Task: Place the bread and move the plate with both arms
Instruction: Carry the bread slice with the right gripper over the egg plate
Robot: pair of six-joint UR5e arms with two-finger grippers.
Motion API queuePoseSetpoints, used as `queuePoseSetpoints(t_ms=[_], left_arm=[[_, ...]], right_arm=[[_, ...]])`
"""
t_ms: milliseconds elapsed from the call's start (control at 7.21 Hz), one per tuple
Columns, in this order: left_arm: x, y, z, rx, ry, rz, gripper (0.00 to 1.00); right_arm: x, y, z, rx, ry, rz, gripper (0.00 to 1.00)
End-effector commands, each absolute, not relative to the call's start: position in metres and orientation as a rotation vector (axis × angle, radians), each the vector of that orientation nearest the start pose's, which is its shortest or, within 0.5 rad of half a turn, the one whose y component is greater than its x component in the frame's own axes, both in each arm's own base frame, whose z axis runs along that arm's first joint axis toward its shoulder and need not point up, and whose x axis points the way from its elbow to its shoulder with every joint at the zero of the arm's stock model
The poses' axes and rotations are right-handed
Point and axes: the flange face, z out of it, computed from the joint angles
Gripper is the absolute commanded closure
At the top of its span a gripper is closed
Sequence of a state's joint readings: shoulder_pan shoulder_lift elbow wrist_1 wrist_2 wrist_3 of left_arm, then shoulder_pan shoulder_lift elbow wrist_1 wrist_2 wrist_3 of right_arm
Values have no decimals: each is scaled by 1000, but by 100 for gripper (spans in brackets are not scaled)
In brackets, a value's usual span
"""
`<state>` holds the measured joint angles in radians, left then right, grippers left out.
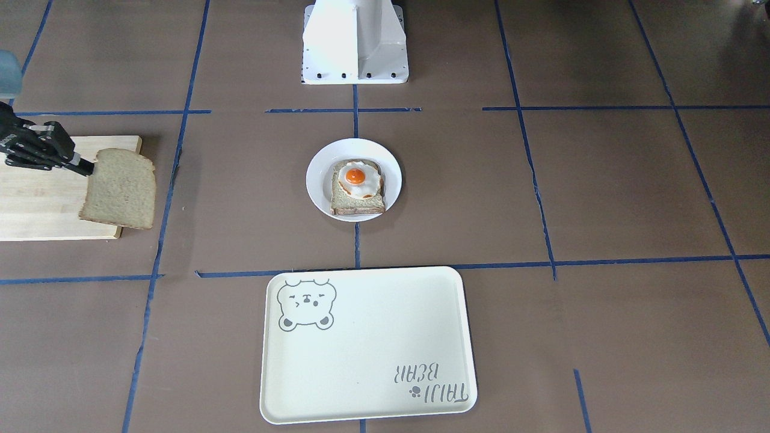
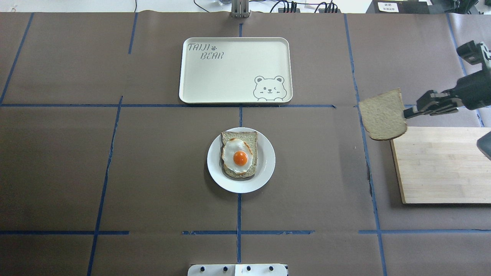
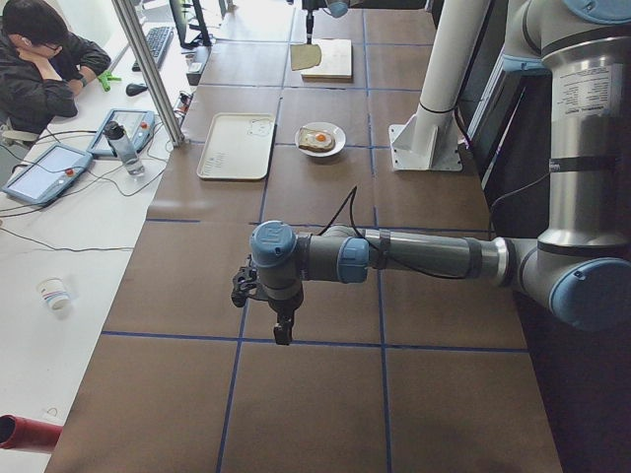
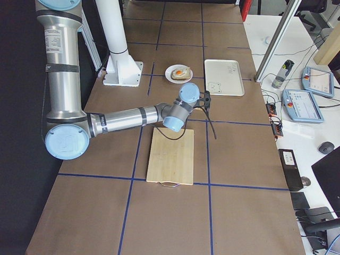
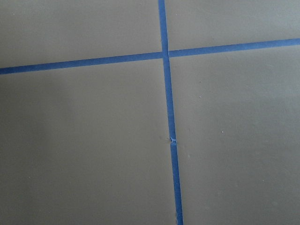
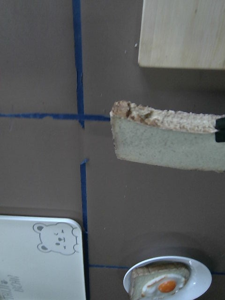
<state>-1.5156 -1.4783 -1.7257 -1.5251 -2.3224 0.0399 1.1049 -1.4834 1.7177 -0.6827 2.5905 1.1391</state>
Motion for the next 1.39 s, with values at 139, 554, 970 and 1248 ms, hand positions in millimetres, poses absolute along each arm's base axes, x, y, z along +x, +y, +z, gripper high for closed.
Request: queuePoseSetpoints(t_ms=[139, 554, 970, 1248], left_arm=[[-39, -456, 632, 11, 752, 99, 0], [-39, -457, 631, 13, 752, 100, 0], [-40, -457, 631, 13, 751, 100, 0], [-39, -457, 631, 13, 752, 100, 0]], right_arm=[[-321, -477, 305, 28, -1427, 50, 100], [-441, -422, 240, 85, -1489, 83, 100], [-496, -374, 239, 135, -1489, 97, 100], [-514, -362, 247, 155, -1468, 114, 100]])
